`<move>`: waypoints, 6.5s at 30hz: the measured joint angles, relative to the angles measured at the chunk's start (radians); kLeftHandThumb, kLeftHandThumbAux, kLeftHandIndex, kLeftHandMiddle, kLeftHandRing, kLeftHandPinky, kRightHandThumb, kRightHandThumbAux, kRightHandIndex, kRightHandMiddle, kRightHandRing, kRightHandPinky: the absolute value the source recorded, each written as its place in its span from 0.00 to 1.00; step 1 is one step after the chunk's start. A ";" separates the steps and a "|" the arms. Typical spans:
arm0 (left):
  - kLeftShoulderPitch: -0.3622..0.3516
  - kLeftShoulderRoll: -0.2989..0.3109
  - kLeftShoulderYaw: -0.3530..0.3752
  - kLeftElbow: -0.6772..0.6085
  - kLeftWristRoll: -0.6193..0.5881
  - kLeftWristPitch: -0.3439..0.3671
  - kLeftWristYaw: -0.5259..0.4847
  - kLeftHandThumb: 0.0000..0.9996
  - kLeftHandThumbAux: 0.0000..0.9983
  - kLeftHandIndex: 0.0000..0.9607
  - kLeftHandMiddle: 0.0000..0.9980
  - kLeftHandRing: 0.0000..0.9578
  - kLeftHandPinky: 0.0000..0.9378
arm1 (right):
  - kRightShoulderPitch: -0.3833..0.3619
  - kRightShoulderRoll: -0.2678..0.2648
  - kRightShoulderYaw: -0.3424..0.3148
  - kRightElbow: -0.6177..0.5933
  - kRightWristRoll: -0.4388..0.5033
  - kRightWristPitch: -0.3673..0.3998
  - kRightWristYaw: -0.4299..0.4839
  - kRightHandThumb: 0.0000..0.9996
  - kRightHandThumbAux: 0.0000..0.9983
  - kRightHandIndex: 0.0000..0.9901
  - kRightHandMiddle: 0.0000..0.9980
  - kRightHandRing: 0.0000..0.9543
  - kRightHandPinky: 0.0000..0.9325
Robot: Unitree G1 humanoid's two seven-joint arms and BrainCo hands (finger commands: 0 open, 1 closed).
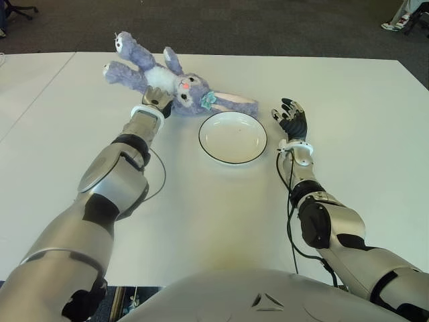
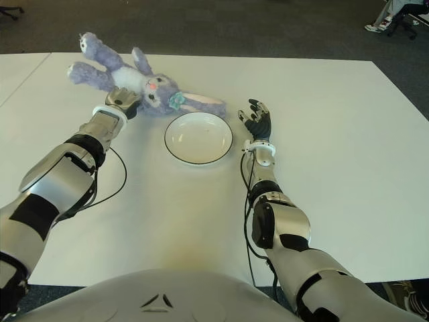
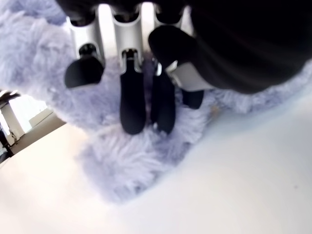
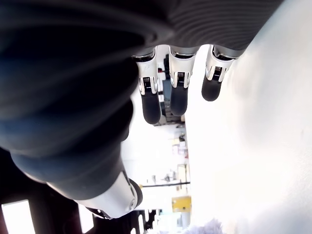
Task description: Put the doll into the plate.
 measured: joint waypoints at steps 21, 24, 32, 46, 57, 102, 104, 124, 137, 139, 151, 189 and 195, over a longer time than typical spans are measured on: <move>0.026 0.009 -0.023 -0.055 -0.001 -0.144 0.017 0.85 0.67 0.42 0.55 0.81 0.84 | 0.000 -0.001 -0.006 0.000 0.006 0.000 0.022 0.41 0.90 0.26 0.14 0.06 0.00; 0.027 0.011 -0.030 -0.096 -0.001 -0.168 0.016 0.85 0.67 0.42 0.55 0.81 0.84 | 0.000 -0.001 -0.006 0.000 0.006 0.000 0.022 0.41 0.90 0.26 0.14 0.06 0.00; 0.027 0.028 -0.032 -0.242 -0.001 -0.182 0.013 0.96 0.65 0.48 0.56 0.45 0.65 | 0.000 -0.001 -0.005 0.000 0.005 0.000 0.022 0.40 0.90 0.24 0.12 0.04 0.00; 0.159 0.147 0.071 -0.828 0.001 -0.089 -0.131 0.95 0.65 0.39 0.53 0.63 0.75 | -0.012 -0.001 -0.004 -0.014 0.004 -0.012 0.022 0.39 0.90 0.24 0.12 0.04 0.00; 0.437 0.259 0.180 -1.310 0.007 -0.055 -0.237 0.85 0.66 0.46 0.49 0.81 0.90 | -0.001 0.003 -0.006 -0.008 0.005 -0.015 0.023 0.39 0.90 0.24 0.11 0.03 0.00; -0.135 -0.025 0.190 -0.058 0.025 -0.096 0.043 0.44 0.14 0.00 0.00 0.00 0.08 | -0.001 0.000 -0.007 -0.005 0.005 -0.015 0.012 0.49 0.88 0.28 0.14 0.05 0.01; -0.135 -0.037 0.188 -0.045 0.020 -0.092 0.027 0.45 0.14 0.00 0.00 0.00 0.08 | 0.000 0.000 -0.007 -0.005 0.006 -0.015 0.013 0.50 0.88 0.28 0.14 0.05 0.01; -0.123 -0.115 0.201 -0.022 -0.053 -0.096 -0.202 0.44 0.18 0.00 0.00 0.00 0.05 | 0.000 0.000 -0.005 -0.005 0.005 -0.015 0.007 0.59 0.85 0.32 0.12 0.03 0.00; -0.091 -0.125 0.260 -0.035 -0.145 -0.089 -0.243 0.47 0.23 0.00 0.00 0.00 0.17 | 0.002 0.001 -0.006 -0.005 0.006 -0.015 0.004 0.63 0.84 0.34 0.11 0.02 0.00; -0.083 -0.129 0.268 -0.037 -0.149 -0.087 -0.236 0.48 0.26 0.00 0.00 0.00 0.22 | 0.004 0.001 -0.005 -0.005 0.006 -0.015 0.004 0.67 0.84 0.34 0.12 0.01 0.00; -0.021 -0.129 0.281 -0.066 -0.162 -0.088 -0.164 0.59 0.39 0.19 0.12 0.17 0.28 | 0.008 0.002 0.001 -0.005 0.004 -0.015 -0.002 0.70 0.83 0.37 0.12 0.00 0.00; 0.093 -0.043 0.250 -0.169 -0.190 -0.240 0.032 0.95 0.65 0.40 0.51 0.56 0.82 | 0.019 0.009 -0.003 -0.006 0.007 -0.064 0.030 0.61 0.84 0.37 0.12 0.03 0.05; 0.206 0.055 0.243 -0.362 -0.201 -0.328 0.068 0.95 0.65 0.40 0.51 0.56 0.84 | 0.017 0.012 -0.002 -0.008 0.006 -0.065 0.032 0.60 0.84 0.37 0.13 0.04 0.06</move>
